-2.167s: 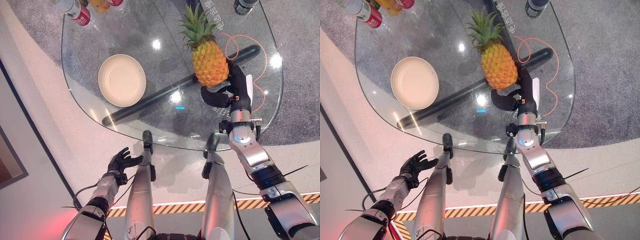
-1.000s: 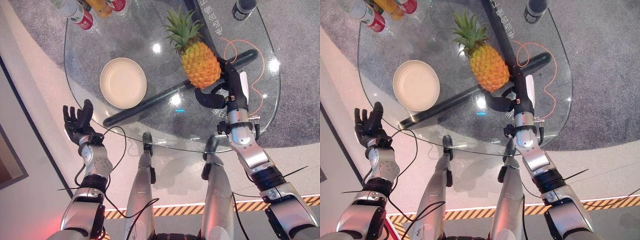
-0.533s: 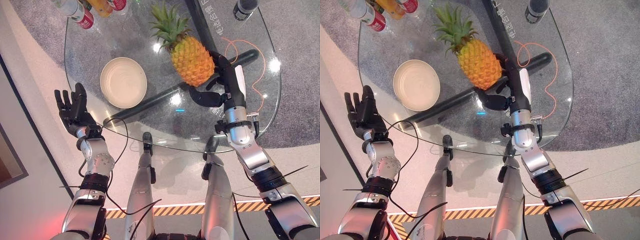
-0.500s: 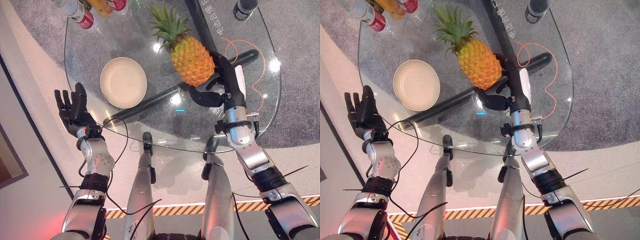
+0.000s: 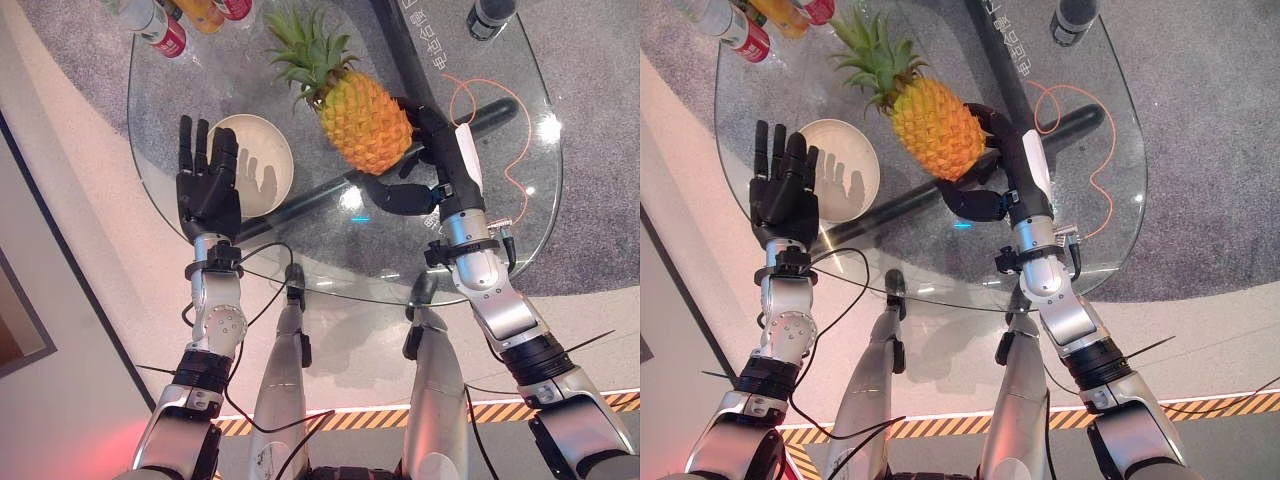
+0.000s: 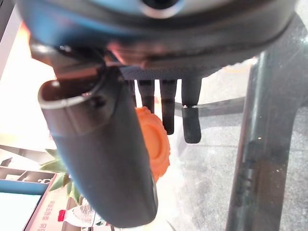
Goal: Pick up the fruit to the plate
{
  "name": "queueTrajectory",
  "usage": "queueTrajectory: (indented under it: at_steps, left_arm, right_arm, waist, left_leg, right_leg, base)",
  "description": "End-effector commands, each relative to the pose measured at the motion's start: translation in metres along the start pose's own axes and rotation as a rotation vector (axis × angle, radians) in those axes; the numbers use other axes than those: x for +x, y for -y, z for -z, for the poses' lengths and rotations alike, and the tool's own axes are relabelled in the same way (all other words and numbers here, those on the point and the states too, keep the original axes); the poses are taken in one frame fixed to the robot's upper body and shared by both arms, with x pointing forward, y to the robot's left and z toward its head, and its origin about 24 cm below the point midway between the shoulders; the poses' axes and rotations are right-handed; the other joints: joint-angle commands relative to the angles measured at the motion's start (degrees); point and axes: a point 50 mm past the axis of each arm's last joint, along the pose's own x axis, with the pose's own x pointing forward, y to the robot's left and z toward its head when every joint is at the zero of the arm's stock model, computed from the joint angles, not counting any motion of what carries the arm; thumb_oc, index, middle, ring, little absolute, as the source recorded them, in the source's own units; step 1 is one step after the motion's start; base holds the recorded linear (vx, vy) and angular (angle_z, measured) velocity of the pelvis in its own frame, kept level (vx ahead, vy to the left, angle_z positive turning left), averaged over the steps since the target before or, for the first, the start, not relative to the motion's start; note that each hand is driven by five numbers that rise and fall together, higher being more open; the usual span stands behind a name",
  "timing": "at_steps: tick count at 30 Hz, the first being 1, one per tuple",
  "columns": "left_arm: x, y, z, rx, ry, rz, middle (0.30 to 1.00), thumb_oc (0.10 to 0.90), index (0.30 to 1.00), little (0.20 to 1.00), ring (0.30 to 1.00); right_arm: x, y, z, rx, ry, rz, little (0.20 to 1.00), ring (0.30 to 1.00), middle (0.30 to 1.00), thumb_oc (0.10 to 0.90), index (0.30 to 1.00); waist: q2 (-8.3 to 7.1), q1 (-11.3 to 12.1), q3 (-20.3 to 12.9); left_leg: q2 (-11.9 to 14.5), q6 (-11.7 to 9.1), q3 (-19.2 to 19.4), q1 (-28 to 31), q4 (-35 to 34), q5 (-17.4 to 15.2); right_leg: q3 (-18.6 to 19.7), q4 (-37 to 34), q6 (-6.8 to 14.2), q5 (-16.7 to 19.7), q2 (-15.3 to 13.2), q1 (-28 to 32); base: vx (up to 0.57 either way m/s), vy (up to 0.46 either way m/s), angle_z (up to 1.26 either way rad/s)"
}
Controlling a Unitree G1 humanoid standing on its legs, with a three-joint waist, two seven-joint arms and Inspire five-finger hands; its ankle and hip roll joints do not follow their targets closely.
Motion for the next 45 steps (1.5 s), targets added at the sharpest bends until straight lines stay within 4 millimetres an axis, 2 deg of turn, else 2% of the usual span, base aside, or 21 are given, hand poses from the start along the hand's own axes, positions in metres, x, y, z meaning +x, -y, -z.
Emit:
queueTrajectory:
  at_steps: [1,11,24,32,41,45]
  left_arm:
    - [0.015,0.046,-0.028,-0.04,0.096,0.255,0.9,0.8,0.9,0.9,0.9]
    - [0.016,0.063,-0.023,-0.122,0.064,0.321,0.9,0.8,0.9,0.9,0.9]
    - [0.016,0.069,-0.026,-0.204,0.102,0.34,0.9,0.8,0.9,0.9,0.9]
    - [0.014,0.072,-0.026,-0.167,0.112,0.326,0.9,0.8,0.9,0.9,0.9]
    - [0.017,0.069,-0.03,-0.043,0.143,0.265,0.9,0.8,0.9,0.9,0.9]
    - [0.016,0.072,-0.03,-0.041,0.152,0.294,0.9,0.8,0.9,0.9,0.9]
  right_arm:
    - [0.008,0.013,-0.087,0.071,0.462,0.038,0.2,0.3,0.3,0.1,0.3]
    - [0.008,0.003,-0.093,0.1,0.469,-0.035,0.2,0.3,0.3,0.1,0.3]
    - [0.006,-0.011,-0.096,0.125,0.459,-0.126,0.2,0.3,0.3,0.1,0.3]
    - [0.005,-0.018,-0.099,0.126,0.455,-0.179,0.2,0.3,0.3,0.1,0.3]
    - [0.006,-0.023,-0.101,0.138,0.455,-0.207,0.2,0.3,0.3,0.1,0.3]
    - [0.006,-0.025,-0.101,0.139,0.451,-0.217,0.2,0.3,0.3,0.1,0.3]
  waist:
    - [0.09,-0.8,-1.2]
    - [0.27,-1.0,-1.2]
    - [0.75,-0.9,-1.2]
    - [0.89,-0.8,-1.2]
    - [1.0,-0.4,-1.2]
    - [1.05,-0.4,-1.2]
  left_leg:
    - [-0.9,2.1,0.0,-1.0,3.9,-2.6]
    - [-1.0,2.0,0.2,-0.7,3.5,-2.4]
    - [-1.3,1.9,0.2,-0.3,3.3,-2.2]
    - [-1.4,1.8,0.3,-0.3,2.9,-2.0]
    - [-1.5,1.9,0.1,-0.3,2.7,-1.7]
    - [-1.5,1.8,0.1,-0.3,2.6,-1.6]
  right_leg:
    - [-0.6,-5.1,-0.4,5.4,1.0,3.7]
    - [-0.3,-5.6,-0.3,5.6,0.9,3.9]
    - [-0.3,-5.8,-0.5,5.5,0.6,4.2]
    - [-0.3,-5.9,-0.7,5.5,0.6,4.3]
    - [-0.6,-5.9,-0.7,5.4,0.7,4.4]
    - [-0.6,-6.0,-0.8,5.3,0.7,4.4]
  base:
    - [0.0,0.0,0.0]
    - [0.0,0.0,0.0]
    - [0.0,0.0,0.0]
    - [0.0,0.0,0.0]
    - [0.0,0.0,0.0]
    - [0.0,0.0,0.0]
